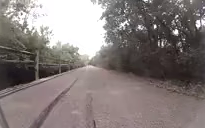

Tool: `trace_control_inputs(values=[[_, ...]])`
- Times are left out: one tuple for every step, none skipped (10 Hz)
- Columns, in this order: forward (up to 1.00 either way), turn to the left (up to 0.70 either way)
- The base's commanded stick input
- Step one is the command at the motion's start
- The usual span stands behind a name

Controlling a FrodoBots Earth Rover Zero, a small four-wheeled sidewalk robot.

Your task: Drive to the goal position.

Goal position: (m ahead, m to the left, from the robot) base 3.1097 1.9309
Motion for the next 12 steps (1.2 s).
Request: trace_control_inputs(values=[[0.07,0.00],[0.07,0.00],[0.07,0.00],[0.07,0.00],[0.07,0.00],[0.07,0.00],[0.07,0.00],[0.07,0.00],[0.07,0.00],[0.07,0.00],[0.07,0.00],[0.07,0.00]])
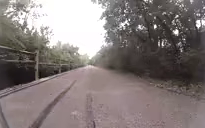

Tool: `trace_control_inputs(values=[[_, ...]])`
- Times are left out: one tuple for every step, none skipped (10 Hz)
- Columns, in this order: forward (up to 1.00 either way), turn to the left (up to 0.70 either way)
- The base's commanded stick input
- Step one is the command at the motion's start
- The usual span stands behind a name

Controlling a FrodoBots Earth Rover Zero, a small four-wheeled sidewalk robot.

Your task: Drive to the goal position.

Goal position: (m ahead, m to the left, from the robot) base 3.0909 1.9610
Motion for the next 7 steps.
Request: trace_control_inputs(values=[[0.07,0.00],[0.07,0.00],[0.07,0.00],[0.07,0.00],[0.07,0.00],[0.07,0.00],[0.07,0.00]])
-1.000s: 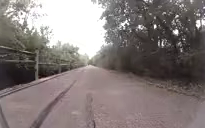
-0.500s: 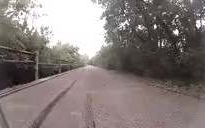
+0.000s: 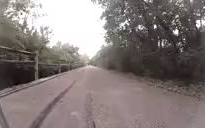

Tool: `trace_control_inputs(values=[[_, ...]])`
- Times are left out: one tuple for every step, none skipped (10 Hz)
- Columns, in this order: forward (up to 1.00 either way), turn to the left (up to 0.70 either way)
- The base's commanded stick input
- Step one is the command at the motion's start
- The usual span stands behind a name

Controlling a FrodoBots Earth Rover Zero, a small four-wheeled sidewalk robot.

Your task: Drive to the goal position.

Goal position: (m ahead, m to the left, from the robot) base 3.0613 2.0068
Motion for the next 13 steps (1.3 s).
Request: trace_control_inputs(values=[[0.07,0.00],[0.07,0.00],[0.07,0.00],[0.07,0.00],[0.07,0.00],[0.07,0.00],[0.07,0.00],[0.07,0.00],[0.07,0.00],[0.07,0.00],[0.07,0.00],[0.07,0.00],[0.07,0.00]])
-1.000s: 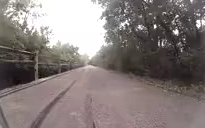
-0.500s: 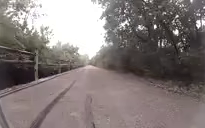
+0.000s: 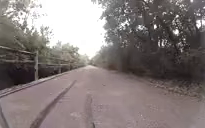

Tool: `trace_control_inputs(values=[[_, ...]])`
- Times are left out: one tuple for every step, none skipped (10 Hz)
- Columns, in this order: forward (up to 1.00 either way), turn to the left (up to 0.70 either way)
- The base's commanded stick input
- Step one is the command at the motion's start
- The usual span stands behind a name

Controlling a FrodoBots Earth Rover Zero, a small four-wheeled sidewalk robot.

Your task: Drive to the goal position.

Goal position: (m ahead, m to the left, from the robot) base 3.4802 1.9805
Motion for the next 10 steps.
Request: trace_control_inputs(values=[[0.07,0.00],[0.07,0.00],[0.07,0.00],[0.07,0.00],[0.07,0.00],[0.07,0.00],[0.07,0.00],[0.07,0.00],[0.07,0.00],[0.07,0.00]])
